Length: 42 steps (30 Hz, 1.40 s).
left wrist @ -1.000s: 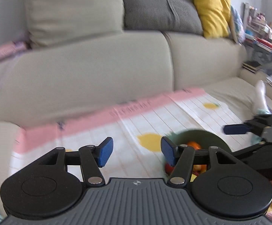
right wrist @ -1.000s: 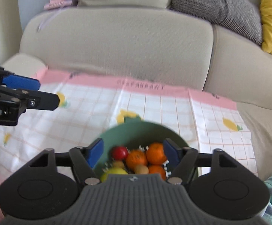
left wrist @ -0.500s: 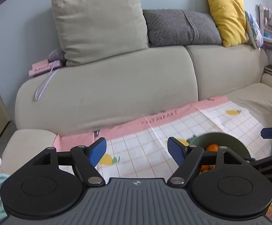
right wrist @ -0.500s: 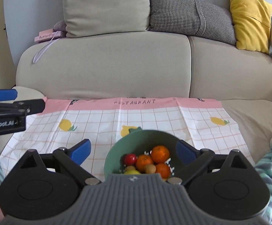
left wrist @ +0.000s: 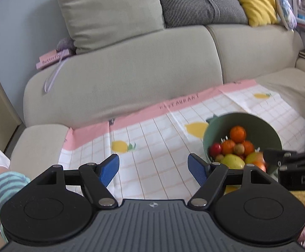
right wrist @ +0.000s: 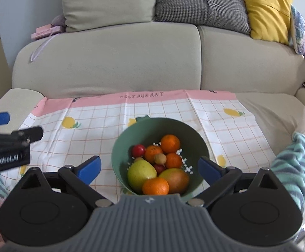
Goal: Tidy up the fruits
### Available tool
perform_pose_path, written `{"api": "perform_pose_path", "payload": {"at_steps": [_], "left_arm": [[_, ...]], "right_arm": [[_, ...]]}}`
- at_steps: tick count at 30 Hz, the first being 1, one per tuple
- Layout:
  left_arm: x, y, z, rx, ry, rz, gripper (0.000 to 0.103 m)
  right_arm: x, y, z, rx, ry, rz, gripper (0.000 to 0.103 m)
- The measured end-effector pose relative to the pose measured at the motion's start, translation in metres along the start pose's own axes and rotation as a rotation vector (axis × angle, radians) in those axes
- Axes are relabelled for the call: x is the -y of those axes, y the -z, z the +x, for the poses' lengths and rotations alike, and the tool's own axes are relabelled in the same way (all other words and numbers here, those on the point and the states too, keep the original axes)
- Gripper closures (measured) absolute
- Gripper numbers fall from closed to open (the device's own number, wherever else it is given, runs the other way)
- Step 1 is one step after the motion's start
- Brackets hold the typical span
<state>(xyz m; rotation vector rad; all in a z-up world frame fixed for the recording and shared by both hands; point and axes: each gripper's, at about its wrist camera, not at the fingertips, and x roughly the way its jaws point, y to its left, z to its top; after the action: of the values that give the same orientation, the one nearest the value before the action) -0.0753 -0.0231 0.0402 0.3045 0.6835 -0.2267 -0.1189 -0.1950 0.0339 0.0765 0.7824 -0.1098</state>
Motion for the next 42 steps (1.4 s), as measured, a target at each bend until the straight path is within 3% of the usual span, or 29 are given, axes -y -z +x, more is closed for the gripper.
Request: {"api": "perform_pose_path", "payload": {"at_steps": [14,42], "left_arm": [[0.002,0.006,0.007,-0.061,0.006,-0.003,0.016],[-0.002,0.006,0.007,-0.06,0.005,-0.017,0.016]], "right_arm": [[-0.001,0.006,0.006,-0.046,0.025,-0.003,0.007],[-0.009,0.004,0.012,-0.068,-0.013,-0.054,0.007]]}}
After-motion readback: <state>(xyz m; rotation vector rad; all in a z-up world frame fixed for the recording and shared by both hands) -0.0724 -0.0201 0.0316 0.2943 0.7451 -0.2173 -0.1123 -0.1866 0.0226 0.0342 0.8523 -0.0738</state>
